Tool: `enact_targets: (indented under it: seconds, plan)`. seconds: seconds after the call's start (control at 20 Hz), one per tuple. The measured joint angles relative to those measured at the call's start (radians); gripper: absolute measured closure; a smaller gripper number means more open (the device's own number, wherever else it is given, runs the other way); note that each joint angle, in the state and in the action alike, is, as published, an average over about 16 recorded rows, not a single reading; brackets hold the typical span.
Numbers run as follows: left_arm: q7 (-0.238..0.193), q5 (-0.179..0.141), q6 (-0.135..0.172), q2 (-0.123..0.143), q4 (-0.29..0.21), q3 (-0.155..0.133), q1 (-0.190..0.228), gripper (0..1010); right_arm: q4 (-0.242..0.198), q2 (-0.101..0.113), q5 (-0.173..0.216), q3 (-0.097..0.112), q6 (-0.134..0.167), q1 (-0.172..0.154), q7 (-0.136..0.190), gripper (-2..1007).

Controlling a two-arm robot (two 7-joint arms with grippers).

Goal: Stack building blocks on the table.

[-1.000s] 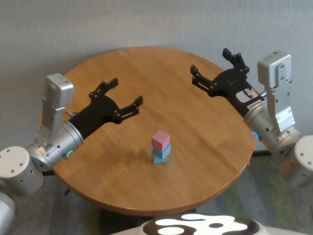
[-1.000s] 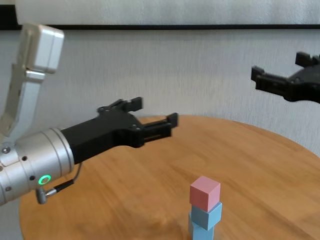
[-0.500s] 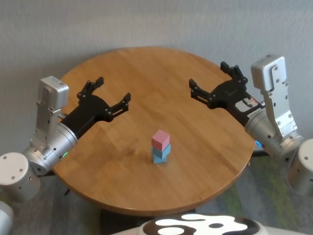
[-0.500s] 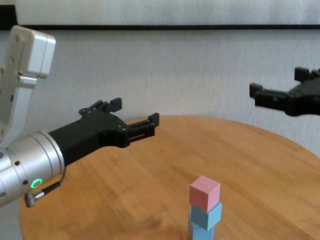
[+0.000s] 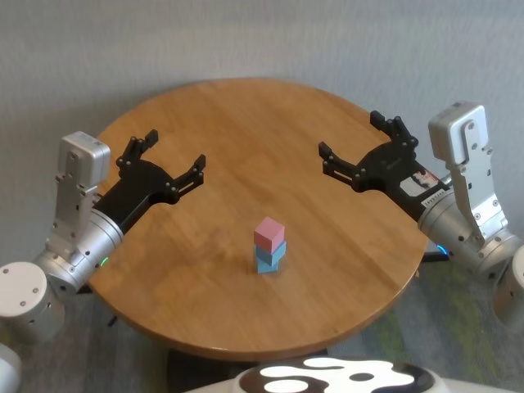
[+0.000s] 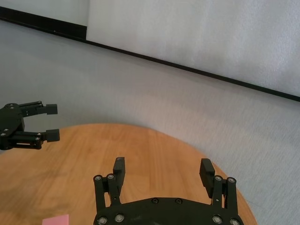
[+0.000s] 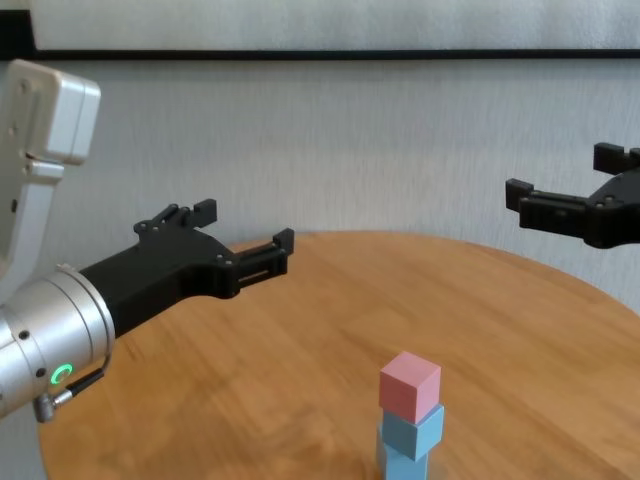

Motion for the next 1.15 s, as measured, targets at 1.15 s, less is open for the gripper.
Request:
enact_targets:
  seconds: [1.15]
  plan:
    - [-0.003, -0.002, 0.001, -0.001, 0.001, 0.001, -0.001, 10, 0.001, 0.003, 0.006, 0.001, -0.013, -0.002, 0.005, 0]
